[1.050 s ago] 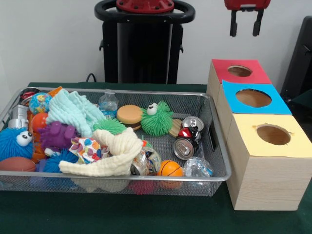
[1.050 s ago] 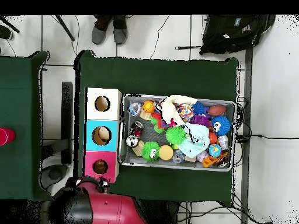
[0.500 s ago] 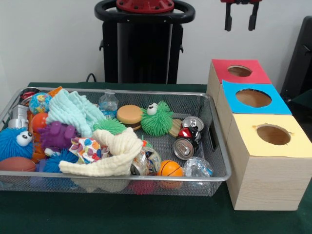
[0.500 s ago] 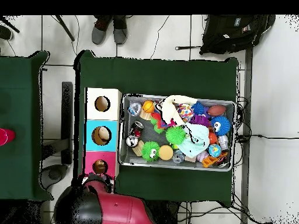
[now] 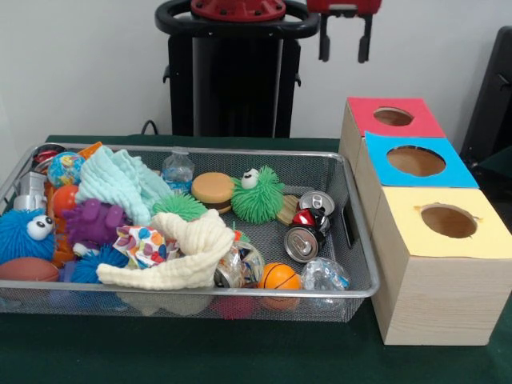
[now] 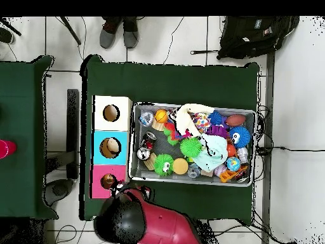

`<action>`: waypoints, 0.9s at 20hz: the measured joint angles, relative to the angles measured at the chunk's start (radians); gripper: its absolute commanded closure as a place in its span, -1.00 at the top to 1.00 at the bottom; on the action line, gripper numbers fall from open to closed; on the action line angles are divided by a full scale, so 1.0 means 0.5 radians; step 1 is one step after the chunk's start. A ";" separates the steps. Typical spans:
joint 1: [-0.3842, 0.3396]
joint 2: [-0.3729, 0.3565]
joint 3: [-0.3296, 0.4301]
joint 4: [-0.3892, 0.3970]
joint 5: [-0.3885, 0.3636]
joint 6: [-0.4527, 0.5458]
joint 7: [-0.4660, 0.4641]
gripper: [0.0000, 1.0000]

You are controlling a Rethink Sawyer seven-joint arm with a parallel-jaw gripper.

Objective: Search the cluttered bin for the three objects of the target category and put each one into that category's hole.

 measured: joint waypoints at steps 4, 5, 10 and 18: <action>-0.161 0.050 0.035 0.008 -0.074 -0.090 0.000 1.00; -0.201 0.066 0.045 0.008 -0.096 -0.110 0.000 1.00; -0.410 0.176 0.105 0.007 -0.220 -0.193 0.000 1.00; -0.702 0.393 0.197 -0.015 -0.452 -0.295 0.000 1.00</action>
